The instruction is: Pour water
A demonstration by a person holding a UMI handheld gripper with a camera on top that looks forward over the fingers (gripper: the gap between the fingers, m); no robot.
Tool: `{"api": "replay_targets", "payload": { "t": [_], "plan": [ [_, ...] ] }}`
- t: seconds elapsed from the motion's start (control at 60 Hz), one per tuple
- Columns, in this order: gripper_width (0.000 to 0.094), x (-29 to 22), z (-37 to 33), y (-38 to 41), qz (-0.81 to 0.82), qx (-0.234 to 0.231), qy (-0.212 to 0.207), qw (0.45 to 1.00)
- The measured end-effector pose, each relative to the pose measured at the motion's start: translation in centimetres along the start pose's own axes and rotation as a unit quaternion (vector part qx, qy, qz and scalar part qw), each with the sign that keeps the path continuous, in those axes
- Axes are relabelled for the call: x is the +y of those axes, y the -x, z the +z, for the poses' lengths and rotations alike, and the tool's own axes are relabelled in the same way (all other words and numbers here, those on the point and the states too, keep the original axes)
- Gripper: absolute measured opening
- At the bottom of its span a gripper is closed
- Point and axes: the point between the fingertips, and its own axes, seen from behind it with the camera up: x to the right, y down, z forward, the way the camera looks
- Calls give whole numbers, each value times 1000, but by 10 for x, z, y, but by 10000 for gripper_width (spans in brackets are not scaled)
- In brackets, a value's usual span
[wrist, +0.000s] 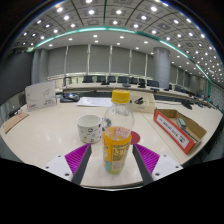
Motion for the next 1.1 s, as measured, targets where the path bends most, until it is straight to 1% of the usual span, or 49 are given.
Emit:
{"api": "replay_targets", "payload": {
  "t": [0.083, 0.117, 0.167, 0.217, 0.25, 0.417, 0.533, 0.617, 0.717, 0.8, 0.883, 0.983, 1.1],
  "plan": [
    [821, 1, 28, -7, 6, -1, -9, 1000],
    [781, 2, 33, -7, 8, -1, -12, 1000],
    [667, 1, 37, -6, 10, 3, -16, 1000],
    [517, -4, 41, -10, 10, 10, -25, 1000],
    [514, -4, 45, -13, 11, 11, -27, 1000],
    [416, -18, 41, -11, -24, 12, -42, 999],
    [417, -33, 38, -20, -66, 26, -36, 997],
    [417, -51, 39, -37, -102, 53, -30, 993],
    [414, -80, 44, -58, -190, 103, -28, 976],
    [414, -109, 56, -76, -288, 142, -28, 947],
    [414, -130, 68, -81, -400, 174, -31, 899],
    [413, -152, 84, -86, -539, 207, -34, 816],
    [412, -164, 105, -81, -670, 226, -42, 706]
  ]
}}
